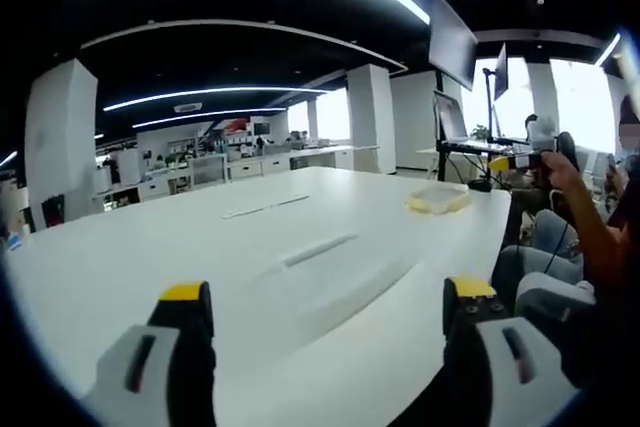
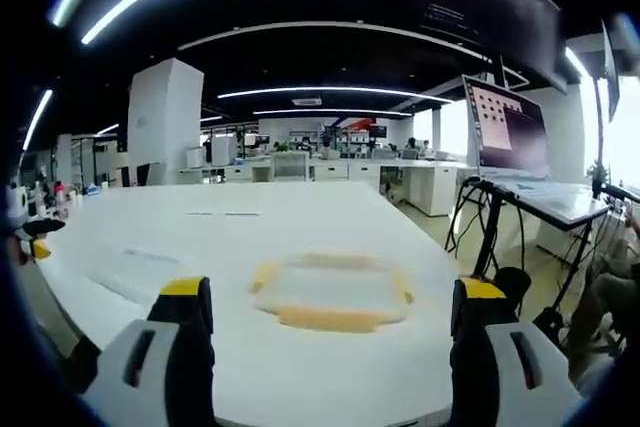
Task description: Snap each plastic latch of the storage box into its locked position after aligning the lid with the box until every specified latch is closed and the lid sits flush.
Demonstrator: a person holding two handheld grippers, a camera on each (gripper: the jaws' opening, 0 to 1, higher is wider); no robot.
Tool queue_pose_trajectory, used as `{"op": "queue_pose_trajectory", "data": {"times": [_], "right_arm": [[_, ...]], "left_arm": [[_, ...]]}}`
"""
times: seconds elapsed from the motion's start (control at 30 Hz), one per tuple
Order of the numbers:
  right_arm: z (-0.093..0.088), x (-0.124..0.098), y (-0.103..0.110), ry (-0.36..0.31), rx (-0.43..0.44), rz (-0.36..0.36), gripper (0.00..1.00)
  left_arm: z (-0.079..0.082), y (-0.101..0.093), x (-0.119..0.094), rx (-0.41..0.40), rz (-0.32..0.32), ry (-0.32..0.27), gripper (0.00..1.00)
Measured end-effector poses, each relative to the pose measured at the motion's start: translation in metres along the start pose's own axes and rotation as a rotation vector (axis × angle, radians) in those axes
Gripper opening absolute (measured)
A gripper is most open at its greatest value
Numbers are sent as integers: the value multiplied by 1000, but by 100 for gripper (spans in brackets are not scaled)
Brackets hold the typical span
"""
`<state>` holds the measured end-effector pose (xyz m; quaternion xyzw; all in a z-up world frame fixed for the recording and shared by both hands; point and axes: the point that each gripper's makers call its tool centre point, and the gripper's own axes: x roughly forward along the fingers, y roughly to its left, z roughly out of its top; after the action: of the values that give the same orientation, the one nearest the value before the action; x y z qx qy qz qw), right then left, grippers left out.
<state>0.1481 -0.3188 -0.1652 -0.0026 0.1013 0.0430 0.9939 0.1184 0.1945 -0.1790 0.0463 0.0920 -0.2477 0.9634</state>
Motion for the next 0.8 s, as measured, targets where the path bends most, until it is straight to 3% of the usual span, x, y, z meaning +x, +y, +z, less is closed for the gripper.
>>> {"op": "queue_pose_trajectory", "data": {"times": [0.8], "right_arm": [[-13,3,13,58,-28,57,100]], "left_arm": [[-6,-10,6,21,-31,26,94]]}}
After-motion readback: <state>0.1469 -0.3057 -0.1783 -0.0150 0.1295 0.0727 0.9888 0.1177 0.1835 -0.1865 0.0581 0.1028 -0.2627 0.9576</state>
